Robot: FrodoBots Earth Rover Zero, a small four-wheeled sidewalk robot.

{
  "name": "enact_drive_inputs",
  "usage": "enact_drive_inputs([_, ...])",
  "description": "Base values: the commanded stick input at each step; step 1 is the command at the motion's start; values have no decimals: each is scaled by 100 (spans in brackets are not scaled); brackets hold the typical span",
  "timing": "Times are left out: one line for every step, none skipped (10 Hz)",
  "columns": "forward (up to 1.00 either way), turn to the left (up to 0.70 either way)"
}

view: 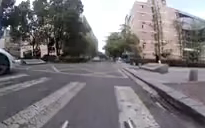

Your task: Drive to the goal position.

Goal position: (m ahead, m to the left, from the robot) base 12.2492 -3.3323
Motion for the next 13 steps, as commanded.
enact_drive_inputs([70,-14])
enact_drive_inputs([70,-14])
enact_drive_inputs([70,-14])
enact_drive_inputs([70,-14])
enact_drive_inputs([70,-14])
enact_drive_inputs([70,-14])
enact_drive_inputs([70,-14])
enact_drive_inputs([70,-12])
enact_drive_inputs([70,-5])
enact_drive_inputs([70,0])
enact_drive_inputs([70,0])
enact_drive_inputs([70,0])
enact_drive_inputs([70,0])
